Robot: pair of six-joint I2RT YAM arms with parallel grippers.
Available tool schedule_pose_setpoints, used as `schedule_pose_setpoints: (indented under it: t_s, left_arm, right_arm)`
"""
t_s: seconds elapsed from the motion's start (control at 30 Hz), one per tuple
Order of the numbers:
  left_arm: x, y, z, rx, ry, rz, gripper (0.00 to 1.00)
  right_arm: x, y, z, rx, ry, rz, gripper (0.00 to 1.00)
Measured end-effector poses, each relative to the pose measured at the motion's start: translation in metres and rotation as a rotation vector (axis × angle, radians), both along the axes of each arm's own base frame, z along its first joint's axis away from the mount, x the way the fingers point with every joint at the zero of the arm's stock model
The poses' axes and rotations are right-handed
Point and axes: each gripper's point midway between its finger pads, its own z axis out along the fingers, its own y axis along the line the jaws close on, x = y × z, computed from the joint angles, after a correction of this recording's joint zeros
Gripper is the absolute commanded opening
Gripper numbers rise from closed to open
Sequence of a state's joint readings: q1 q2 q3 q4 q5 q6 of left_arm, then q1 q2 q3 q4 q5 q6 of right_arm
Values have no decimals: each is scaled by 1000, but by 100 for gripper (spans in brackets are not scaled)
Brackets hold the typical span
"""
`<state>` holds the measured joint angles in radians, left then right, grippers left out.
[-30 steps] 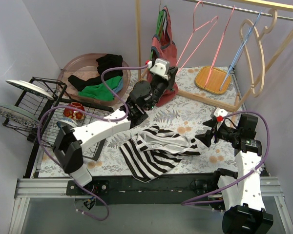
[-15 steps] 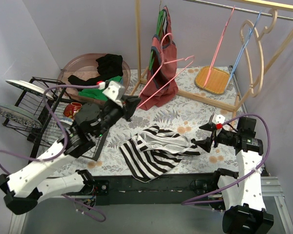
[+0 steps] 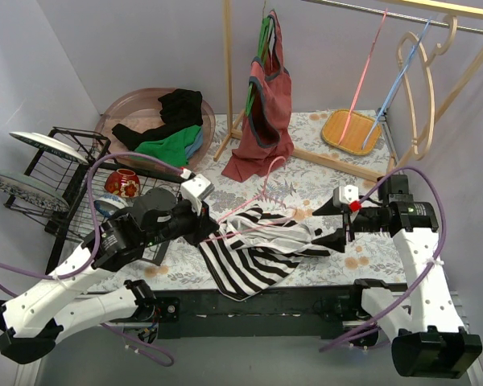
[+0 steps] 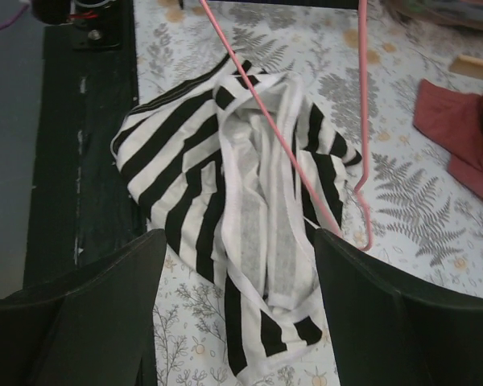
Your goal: Place the tank top on the hanger
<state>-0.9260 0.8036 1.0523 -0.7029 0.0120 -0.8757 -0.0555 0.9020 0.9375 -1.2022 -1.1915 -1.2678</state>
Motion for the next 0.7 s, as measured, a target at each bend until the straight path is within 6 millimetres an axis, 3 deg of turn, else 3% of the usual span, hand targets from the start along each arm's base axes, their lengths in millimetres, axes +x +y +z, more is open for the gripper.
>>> schedule_pose_setpoints:
  t_s: [0.1, 0.17, 0.47, 0.7]
  left_arm:
    - [-15, 3, -22, 50, 68, -52, 0]
    - [-23, 4, -26, 55, 89, -82, 0]
    - [-43, -9, -15, -33, 95, -207, 0]
    - [-46, -20, -8, -99, 80, -248, 0]
  right_arm:
    - [-13, 15, 2, -22, 8, 77, 82]
    - [-17, 21, 4, -33, 2, 100, 82]
    - [3, 32, 16, -35, 55, 110, 82]
    - [0, 39, 12, -28, 105, 143, 79]
